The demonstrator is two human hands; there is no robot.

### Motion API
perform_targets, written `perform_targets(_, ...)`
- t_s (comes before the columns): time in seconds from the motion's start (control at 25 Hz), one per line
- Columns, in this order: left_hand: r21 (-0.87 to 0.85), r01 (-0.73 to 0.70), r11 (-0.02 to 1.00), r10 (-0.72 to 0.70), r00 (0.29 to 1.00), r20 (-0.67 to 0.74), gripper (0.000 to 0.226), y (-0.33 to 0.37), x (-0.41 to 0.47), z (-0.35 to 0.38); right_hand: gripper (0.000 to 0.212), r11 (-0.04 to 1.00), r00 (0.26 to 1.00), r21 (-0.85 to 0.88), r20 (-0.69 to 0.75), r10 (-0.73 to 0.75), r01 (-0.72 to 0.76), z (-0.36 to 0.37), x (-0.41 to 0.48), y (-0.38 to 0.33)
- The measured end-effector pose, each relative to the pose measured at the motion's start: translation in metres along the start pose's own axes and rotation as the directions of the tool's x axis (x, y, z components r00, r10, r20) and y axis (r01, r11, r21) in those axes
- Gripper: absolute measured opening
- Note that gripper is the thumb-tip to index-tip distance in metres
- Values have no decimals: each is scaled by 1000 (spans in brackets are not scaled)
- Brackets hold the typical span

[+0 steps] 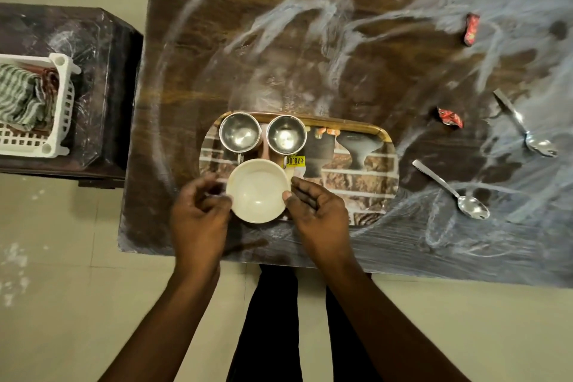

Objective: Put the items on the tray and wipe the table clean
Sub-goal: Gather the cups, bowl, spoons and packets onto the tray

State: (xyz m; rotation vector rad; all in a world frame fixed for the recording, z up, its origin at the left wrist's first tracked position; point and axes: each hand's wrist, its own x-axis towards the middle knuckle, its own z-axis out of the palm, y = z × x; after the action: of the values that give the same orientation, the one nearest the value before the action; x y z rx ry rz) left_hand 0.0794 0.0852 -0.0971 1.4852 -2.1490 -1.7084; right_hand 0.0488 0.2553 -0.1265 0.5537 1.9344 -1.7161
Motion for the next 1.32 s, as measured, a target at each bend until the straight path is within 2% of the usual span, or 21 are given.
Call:
perform_targets(0.08, 48, -132, 990, 136, 986, -92, 48, 8, -10, 4, 38, 1000, 1000, -2, 2, -4, 4, -20, 0, -4)
perform_targets(0.12, 62, -217, 974, 222, 971, -88, 49, 14, -17, 9, 35, 1000, 1000, -10, -8, -8, 8, -34, 1, -6)
perform_targets(0.2, 88, -369, 925, 370, 929, 7, 44, 29, -34, 31, 25, 1000, 998, -11, -63, -22, 22, -71, 4, -9)
perform_targets(0.28, 87, -442, 893, 426, 891, 155, 31, 42, -49, 64, 17, 1000, 989, 1, -145, -26, 27, -115, 10, -14)
perform_targets(0.44, 81, -412, 908, 343, 840, 419, 20, 62, -64, 159, 15, 1000, 937, -2, -348, -22, 22, -212, 36, -25)
perform_targets(0.56, 69, -341, 938, 265, 828, 494, 15, 69, -65, 233, 13, 1000, 916, 25, -401, 11, -1, -262, 62, -36)
perform_targets(0.68, 68, -252, 965, 189, 854, 485, 17, 78, -58, 294, 7, 995, 919, 96, -392, 33, 5, -286, 95, -45)
perform_targets(0.84, 149, -173, 974, 96, 902, 421, 23, 93, -48, 350, 22, 993, 947, 115, -318, 35, 2, -292, 135, -54)
perform_targets(0.96, 170, -134, 976, 62, 925, 374, 16, 97, -45, 370, 23, 991, 959, 131, -274, 73, -38, -288, 154, -59)
perform_targets(1.12, 204, -157, 966, 64, 915, 398, 15, 96, -48, 377, 20, 982, 972, 179, -209, 103, -66, -282, 163, -58)
perform_targets(1.2, 173, -135, 976, 61, 924, 377, 17, 95, -47, 375, 15, 996, 970, 72, -234, 69, -54, -281, 161, -56)
perform_targets(1.32, 136, -117, 984, 61, 933, 356, 7, 93, -45, 373, 11, 972, 926, -227, -349, -144, 65, -284, 167, -60)
